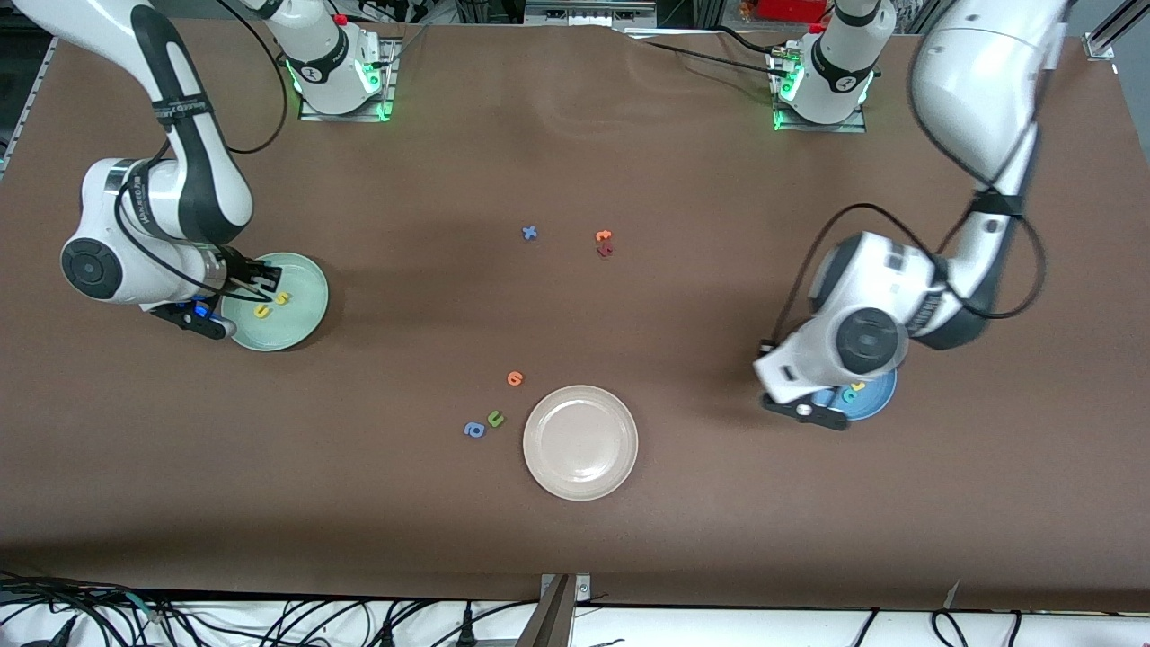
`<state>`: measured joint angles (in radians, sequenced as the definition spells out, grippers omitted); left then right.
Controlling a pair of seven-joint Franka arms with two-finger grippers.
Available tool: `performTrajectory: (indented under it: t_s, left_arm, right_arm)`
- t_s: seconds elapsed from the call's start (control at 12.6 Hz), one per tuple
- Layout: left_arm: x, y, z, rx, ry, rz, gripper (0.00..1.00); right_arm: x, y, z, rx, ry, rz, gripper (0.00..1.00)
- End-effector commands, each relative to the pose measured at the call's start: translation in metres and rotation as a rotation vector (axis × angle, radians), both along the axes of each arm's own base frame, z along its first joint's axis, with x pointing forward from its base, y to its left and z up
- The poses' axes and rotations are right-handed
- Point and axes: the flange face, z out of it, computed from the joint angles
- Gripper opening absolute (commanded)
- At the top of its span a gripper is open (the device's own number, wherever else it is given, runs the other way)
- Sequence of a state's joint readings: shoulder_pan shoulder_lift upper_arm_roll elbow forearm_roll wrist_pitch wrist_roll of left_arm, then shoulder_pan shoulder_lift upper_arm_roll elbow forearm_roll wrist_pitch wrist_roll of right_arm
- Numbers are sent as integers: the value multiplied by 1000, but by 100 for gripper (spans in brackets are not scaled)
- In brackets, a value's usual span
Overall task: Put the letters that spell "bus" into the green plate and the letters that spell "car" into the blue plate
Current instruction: 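Drop the q in the green plate while the left gripper drops l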
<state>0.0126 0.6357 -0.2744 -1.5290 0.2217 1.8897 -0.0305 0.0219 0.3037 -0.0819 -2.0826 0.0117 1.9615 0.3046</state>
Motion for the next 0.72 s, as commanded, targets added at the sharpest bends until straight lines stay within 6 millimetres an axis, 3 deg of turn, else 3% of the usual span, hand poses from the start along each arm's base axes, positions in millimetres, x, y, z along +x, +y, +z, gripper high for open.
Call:
performTrajectory:
  t_s: [0.0, 0.16, 0.24, 0.32, 0.4, 0.48, 0.56, 0.64]
  left_arm:
    - [-19, 38, -22, -44, 15, -15, 19]
    - [-21, 39, -33, -41, 1, -33, 100]
    - [-19, 37, -30, -48, -2, -61, 100]
    - [-16, 39, -24, -51, -12, -60, 100]
    - [-11, 40, -9, -56, -25, -43, 100]
    - [-11, 40, 13, -48, -29, -38, 100]
    - [-10, 42, 46, -35, -54, -34, 100]
    - [-13, 44, 87, -16, -70, -31, 100]
  right_arm:
    - [-21, -1, -22, 19, -15, 26, 13]
    - [-26, -2, -35, 17, -47, 31, 16]
    - [-27, -3, -37, 17, -45, 31, 19]
    - [-26, -3, -37, 17, -47, 31, 36]
    - [-25, -2, -34, 17, -52, 32, 76]
    - [-23, -3, -29, 18, -56, 30, 98]
    - [-21, -2, -22, 18, -65, 30, 98]
    - [-14, -2, -2, 18, -100, 33, 99]
